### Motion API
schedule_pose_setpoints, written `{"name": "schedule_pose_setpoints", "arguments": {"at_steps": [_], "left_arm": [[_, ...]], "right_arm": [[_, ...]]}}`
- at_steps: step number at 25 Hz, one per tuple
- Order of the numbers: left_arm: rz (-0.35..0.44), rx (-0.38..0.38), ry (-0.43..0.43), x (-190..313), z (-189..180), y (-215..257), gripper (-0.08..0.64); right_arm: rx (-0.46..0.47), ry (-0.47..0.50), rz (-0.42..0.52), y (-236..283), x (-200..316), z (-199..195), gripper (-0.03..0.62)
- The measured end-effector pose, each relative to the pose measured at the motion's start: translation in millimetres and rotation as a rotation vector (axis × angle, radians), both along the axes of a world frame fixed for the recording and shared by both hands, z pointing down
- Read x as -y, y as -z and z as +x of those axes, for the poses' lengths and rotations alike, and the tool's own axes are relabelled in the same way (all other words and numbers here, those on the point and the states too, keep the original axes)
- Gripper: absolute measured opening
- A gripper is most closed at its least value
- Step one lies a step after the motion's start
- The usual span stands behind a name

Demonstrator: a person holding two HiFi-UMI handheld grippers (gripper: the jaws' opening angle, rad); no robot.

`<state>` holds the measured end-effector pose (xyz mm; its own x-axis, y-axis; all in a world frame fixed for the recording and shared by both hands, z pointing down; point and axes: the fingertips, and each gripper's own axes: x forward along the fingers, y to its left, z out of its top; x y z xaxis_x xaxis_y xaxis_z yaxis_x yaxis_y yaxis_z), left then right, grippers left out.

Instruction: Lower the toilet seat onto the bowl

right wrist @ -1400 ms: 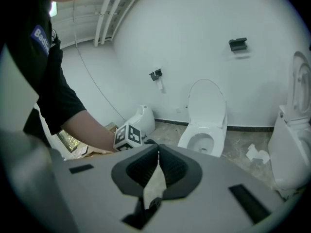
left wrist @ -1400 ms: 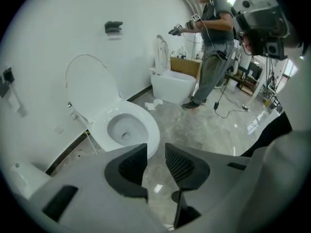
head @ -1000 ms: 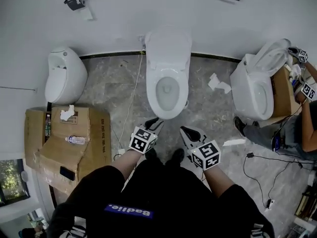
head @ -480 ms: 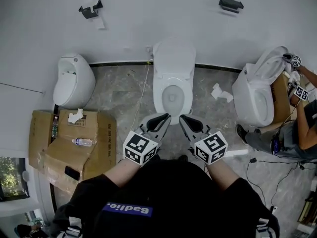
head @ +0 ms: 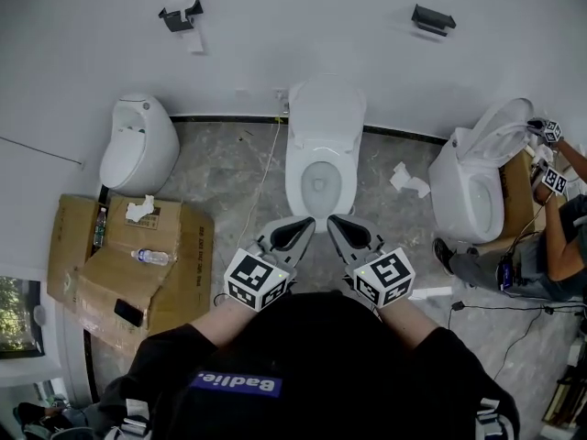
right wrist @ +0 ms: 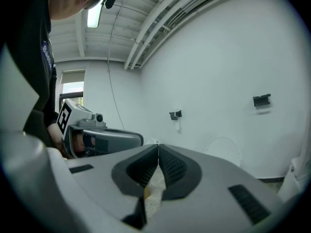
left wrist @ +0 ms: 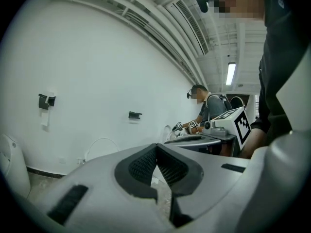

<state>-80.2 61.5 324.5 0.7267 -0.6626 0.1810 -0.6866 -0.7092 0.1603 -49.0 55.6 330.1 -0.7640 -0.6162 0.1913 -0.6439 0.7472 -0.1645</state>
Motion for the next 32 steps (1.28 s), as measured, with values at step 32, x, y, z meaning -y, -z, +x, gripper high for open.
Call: {"name": "schedule_pose_setpoints", "arguments": {"at_steps": [32], "left_arm": [[0.017, -0.003, -0.054, -20, 12, 3, 0.017]], "right_arm": [[-0.028, -0.04, -0.021, -4, -15, 12, 0.026]]}}
